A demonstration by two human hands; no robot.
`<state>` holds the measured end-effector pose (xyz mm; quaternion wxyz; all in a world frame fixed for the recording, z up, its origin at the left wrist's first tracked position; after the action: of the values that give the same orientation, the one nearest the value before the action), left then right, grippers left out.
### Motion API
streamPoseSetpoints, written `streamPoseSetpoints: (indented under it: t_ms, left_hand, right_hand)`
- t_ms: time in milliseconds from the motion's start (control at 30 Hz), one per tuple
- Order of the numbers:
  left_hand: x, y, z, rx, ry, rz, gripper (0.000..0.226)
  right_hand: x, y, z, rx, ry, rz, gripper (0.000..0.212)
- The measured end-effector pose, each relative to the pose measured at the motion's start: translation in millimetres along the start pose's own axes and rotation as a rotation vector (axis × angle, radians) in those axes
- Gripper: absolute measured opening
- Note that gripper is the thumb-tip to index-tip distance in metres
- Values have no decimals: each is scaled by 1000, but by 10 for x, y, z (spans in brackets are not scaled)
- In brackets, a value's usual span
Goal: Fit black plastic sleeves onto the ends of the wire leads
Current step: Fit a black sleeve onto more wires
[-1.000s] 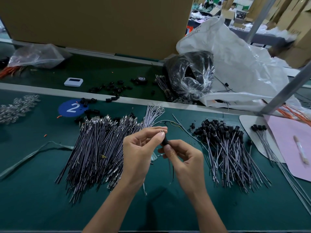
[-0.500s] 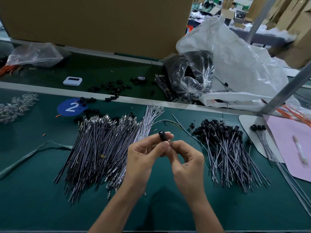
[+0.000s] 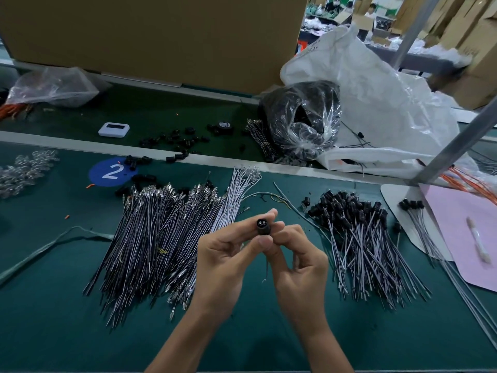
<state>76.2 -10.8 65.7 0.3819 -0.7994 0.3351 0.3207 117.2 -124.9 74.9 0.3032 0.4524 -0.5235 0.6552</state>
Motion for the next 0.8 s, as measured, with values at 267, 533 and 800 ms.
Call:
streamPoseSetpoints:
  t_ms: [267, 533, 800]
  left_hand:
    - [-10, 24, 18, -25, -10, -4, 33]
    - [-83, -52, -9, 53, -112, -38, 26]
    - [-66, -58, -4, 46, -112, -32, 23]
  right_hand:
    - [-19, 21, -22, 10, -30, -26, 14]
    - [46, 8, 9, 1, 16, 17, 14]
    - [62, -17, -1, 24, -40, 10, 11]
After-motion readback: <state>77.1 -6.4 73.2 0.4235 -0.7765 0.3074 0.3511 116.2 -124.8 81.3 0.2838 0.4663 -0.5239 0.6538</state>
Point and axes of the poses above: each hand's wrist, its own y-axis away from the middle knuckle, its own z-axis out of the back of the hand, x = y × z, the point moved 9 cm from there along -y, towards the middle knuckle, and after that the axes turned 7 degrees about -z, right-handed, at the moved point
